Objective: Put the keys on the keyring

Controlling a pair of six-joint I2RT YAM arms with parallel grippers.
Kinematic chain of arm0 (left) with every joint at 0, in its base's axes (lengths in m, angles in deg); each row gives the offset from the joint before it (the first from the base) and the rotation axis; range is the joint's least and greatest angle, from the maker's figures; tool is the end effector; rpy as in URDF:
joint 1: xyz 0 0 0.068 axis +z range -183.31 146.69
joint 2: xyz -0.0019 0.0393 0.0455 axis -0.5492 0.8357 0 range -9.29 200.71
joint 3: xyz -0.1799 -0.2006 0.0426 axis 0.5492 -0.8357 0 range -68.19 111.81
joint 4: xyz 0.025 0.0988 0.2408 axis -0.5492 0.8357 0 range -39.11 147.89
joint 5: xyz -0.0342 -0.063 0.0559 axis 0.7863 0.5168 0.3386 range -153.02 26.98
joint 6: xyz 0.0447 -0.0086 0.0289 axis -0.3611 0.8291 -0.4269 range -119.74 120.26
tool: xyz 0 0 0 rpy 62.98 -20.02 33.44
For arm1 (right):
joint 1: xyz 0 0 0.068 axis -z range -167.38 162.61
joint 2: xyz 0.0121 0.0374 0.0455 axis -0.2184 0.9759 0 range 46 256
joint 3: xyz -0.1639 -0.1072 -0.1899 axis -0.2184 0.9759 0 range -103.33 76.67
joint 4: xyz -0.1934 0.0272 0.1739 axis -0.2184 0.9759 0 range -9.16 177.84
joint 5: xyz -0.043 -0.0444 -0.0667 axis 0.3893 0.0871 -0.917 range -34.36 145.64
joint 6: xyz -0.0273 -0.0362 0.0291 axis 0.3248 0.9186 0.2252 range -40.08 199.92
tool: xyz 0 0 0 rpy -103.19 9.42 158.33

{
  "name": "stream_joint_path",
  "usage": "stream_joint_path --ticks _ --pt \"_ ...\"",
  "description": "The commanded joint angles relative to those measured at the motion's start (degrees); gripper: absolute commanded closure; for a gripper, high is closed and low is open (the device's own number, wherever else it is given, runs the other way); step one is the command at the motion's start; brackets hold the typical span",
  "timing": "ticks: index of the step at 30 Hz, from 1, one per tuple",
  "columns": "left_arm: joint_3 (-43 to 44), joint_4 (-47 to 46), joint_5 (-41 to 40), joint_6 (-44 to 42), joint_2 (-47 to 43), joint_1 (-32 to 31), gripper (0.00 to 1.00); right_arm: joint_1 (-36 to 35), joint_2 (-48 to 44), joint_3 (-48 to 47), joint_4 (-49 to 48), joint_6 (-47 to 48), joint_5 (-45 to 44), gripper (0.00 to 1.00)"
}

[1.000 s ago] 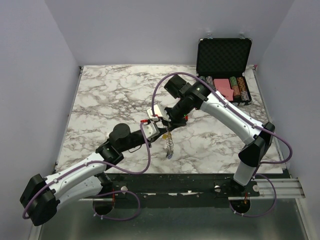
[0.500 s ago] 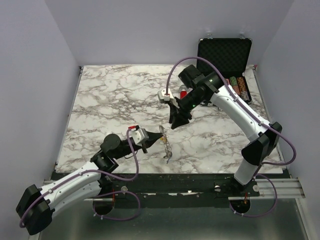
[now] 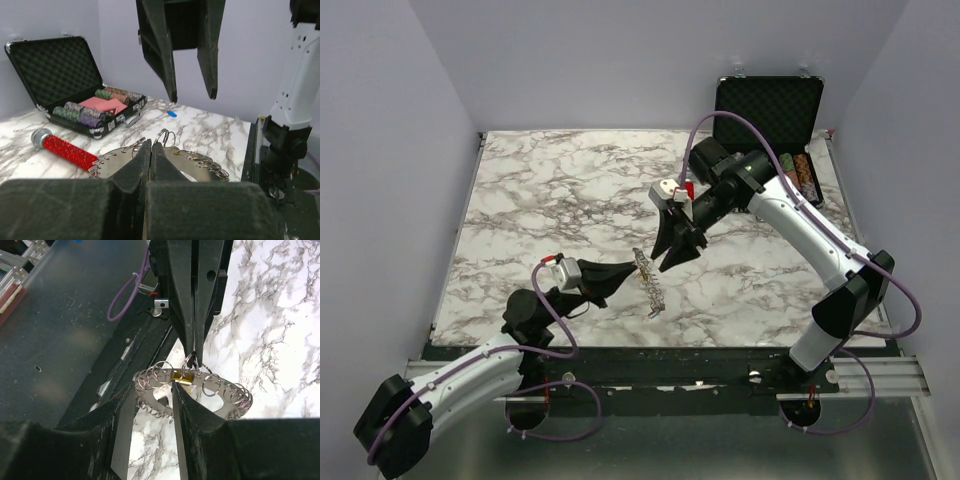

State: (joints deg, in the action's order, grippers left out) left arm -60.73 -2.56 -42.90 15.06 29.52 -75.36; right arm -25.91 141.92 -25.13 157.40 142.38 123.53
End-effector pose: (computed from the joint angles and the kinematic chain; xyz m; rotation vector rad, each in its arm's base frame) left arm 0.1064 -0.1124 0.2432 0.6089 1.1267 -1.0689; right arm 0.2250 0.2211 0.3784 -1.8798 1.2195 1.3873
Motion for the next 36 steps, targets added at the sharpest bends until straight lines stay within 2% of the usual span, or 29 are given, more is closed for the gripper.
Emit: stream_joint_path --ticks 1,8,20,25,36 --pt "-0.61 -12.11 0.80 5.14 1.36 0.82 1.00 -0.06 1.46 -1.20 2.64 -0.48 3.30 0.57" --pt "-0.87 -16.33 2.82 7.78 3.47 2.40 1.00 -0.15 3.22 -6.83 2.46 -5.50 0.92 0.57" --pt "-0.70 -20.46 5.46 10.59 6.45 4.34 1.00 -1.73 3.31 -4.55 0.35 -9.71 -1.01 0.61" --pt "-0.61 -19.50 3.35 11.65 6.28 4.60 1.00 -1.73 3.49 -4.37 -2.54 -14.55 -2.33 0.65" --pt "-0.26 -16.77 1.33 11.47 5.23 4.51 1.00 -1.82 2.96 -1.03 -11.77 -25.89 -7.43 0.65"
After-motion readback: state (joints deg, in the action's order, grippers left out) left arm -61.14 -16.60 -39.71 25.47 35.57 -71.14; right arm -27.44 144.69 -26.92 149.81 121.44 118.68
